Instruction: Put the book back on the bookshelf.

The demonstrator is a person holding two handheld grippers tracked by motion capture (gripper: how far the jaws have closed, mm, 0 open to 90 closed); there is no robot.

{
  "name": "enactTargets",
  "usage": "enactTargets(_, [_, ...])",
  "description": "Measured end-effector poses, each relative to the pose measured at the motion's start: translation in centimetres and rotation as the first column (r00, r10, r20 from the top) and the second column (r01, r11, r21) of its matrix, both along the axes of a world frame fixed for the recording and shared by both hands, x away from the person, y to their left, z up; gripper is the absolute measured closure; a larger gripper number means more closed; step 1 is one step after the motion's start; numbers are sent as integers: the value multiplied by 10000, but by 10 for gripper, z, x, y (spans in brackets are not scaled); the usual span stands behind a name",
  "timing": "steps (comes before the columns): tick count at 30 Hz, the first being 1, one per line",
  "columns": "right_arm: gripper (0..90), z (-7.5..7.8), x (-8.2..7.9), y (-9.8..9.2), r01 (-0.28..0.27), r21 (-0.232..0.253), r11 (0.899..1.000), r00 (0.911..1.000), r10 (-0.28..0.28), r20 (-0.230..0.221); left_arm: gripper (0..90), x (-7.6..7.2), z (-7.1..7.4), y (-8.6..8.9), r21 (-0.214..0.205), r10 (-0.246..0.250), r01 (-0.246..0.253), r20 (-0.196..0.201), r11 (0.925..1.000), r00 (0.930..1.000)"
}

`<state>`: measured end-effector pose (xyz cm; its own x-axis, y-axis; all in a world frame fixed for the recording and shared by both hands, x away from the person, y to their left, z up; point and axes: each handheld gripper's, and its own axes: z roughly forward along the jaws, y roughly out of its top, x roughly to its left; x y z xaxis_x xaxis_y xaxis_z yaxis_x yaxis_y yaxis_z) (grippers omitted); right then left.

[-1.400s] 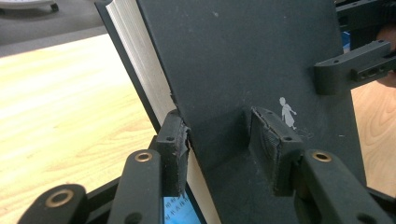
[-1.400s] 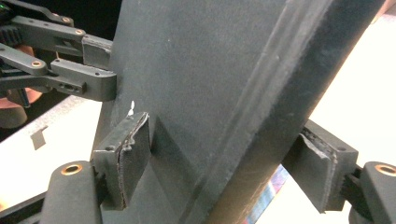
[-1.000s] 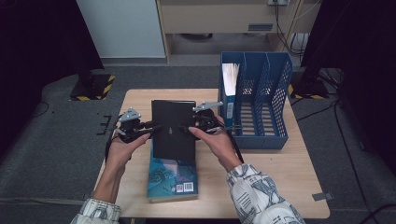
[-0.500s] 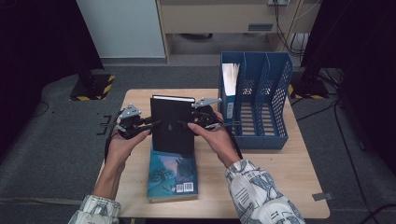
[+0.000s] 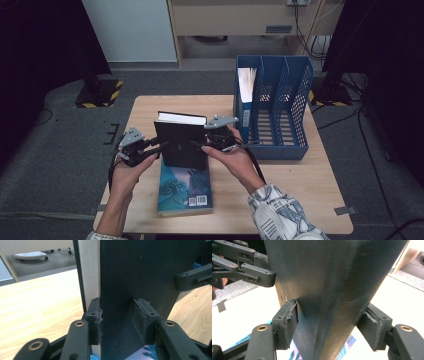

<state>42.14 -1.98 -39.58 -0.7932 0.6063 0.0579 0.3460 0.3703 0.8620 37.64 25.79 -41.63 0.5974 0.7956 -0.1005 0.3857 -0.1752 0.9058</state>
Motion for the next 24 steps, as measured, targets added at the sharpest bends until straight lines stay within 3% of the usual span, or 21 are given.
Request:
enactTargets(16, [346, 1, -10, -2, -410, 39, 9992, 9991, 409, 107, 541, -12, -5, 1, -290, -117, 121, 136, 9995, 9998])
enactTargets(24, [221, 5, -5, 8, -753, 69, 9971, 9967, 751, 293, 529, -13, -6, 0, -129, -92, 95, 226, 9999, 9997])
